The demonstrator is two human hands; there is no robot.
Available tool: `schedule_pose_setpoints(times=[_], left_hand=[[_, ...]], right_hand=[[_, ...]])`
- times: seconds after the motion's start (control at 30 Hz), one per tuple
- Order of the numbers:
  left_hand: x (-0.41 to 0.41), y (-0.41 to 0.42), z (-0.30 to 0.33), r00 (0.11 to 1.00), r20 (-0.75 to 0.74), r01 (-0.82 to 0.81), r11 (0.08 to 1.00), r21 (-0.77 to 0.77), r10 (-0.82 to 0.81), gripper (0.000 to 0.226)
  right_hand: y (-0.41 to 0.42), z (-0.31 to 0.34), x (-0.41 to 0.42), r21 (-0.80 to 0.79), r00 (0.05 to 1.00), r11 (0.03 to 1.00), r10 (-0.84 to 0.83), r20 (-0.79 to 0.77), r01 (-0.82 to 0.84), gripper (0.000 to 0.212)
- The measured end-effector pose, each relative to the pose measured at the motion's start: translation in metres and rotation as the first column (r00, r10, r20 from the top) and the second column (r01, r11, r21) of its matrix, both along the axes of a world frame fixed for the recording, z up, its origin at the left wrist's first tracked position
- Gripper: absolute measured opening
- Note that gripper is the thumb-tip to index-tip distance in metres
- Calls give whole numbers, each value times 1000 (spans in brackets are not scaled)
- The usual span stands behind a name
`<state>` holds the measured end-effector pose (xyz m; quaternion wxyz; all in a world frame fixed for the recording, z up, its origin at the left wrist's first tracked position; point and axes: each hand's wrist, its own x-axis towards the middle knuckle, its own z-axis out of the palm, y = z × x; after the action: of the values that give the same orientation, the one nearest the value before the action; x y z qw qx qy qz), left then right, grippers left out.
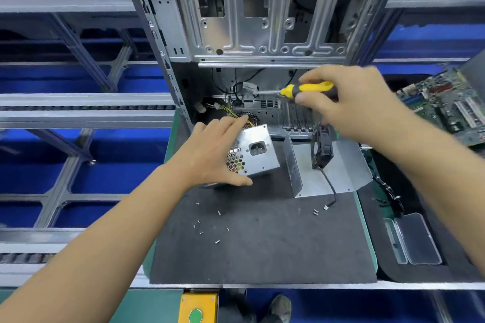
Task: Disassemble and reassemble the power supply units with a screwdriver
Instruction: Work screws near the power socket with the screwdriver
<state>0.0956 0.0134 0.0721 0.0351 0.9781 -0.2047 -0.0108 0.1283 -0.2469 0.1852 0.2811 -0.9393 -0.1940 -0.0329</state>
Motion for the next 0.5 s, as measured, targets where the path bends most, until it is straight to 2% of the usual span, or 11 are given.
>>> schedule_pose_setpoints(times=[0.07,0.13,0.23,0.33,0.43,0.5], left_hand=[[-5,1,-2,997,68,-37,999,-19,38,127],[-10,0,-6,990,131,-51,998,-27,54,121],[-14,-1,-10,980,193,-48,998,-38,55,114],[-15,-2,-12,970,240,-32,999,-44,42,110],[-15,-1,-12,967,252,-14,998,-68,30,107],[-13,3,-11,968,250,2,995,-97,22,107]], right_hand=[[6,-29,-12,287,992,952,-91,-86,112,14],[21,-61,-23,435,972,872,-162,-170,222,14],[49,-99,-31,471,939,812,-308,-155,344,6],[70,-119,-30,480,901,764,-394,-181,431,35],[75,-130,-26,412,898,803,-337,-284,431,39],[71,-134,-23,455,893,790,-249,-374,411,34]])
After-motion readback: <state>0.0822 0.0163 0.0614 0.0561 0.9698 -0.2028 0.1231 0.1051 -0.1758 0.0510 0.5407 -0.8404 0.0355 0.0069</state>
